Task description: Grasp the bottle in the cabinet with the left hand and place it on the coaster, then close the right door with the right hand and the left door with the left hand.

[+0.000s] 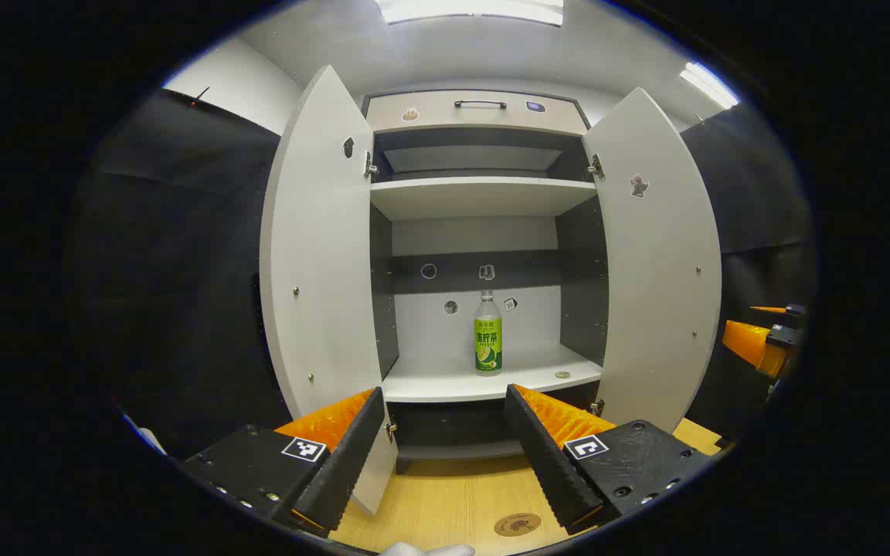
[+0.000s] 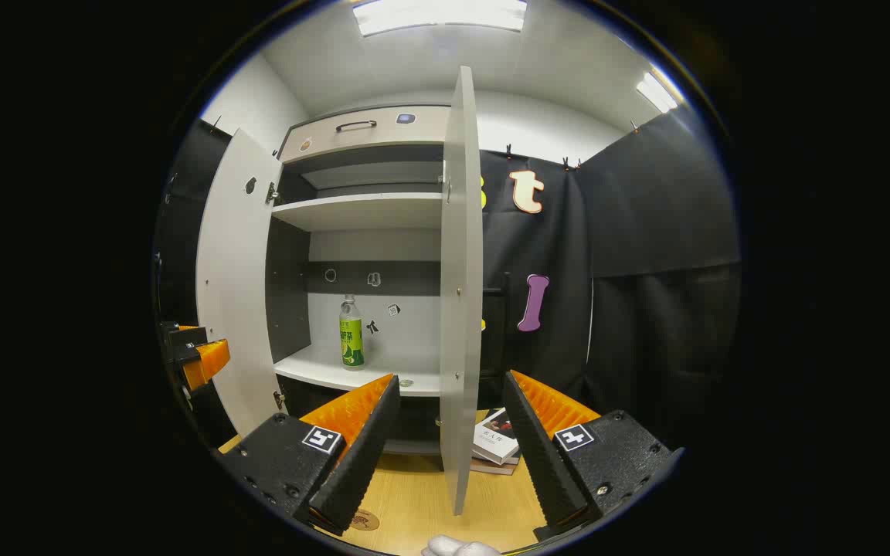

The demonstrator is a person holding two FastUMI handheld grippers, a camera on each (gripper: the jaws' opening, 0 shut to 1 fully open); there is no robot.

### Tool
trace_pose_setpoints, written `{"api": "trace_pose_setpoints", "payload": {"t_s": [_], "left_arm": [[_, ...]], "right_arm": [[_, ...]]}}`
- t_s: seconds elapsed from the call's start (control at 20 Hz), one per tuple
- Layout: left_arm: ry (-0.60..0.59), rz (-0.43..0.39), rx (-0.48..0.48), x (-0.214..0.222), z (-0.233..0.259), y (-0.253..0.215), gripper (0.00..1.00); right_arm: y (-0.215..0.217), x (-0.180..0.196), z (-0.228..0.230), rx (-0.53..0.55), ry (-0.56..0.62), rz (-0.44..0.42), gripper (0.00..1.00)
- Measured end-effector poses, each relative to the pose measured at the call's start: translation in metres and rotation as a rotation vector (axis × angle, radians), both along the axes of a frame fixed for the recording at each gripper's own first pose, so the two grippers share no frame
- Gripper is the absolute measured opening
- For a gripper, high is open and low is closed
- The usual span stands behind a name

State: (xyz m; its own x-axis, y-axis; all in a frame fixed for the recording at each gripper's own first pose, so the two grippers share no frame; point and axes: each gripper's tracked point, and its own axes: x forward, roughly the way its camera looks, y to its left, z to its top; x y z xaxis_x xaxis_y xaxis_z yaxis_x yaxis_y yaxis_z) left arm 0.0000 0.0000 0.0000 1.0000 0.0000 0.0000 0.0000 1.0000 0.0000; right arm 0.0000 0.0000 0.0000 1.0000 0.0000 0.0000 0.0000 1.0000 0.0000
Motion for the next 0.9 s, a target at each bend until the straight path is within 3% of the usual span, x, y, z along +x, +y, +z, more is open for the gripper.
{"api": "trace_pose_setpoints", "payload": {"t_s": [0.65, 0.9], "left_arm": [[-0.036, 0.005, -0.001, 0.011, 0.008, 0.006, 0.96], [-0.068, -0.026, -0.011, 0.051, 0.022, -0.006, 0.96]], "right_arm": [[0.030, 0.014, -0.001, -0.015, 0.006, 0.049, 0.83], [0.032, 0.018, 0.003, -0.023, 0.007, 0.055, 0.83]]}}
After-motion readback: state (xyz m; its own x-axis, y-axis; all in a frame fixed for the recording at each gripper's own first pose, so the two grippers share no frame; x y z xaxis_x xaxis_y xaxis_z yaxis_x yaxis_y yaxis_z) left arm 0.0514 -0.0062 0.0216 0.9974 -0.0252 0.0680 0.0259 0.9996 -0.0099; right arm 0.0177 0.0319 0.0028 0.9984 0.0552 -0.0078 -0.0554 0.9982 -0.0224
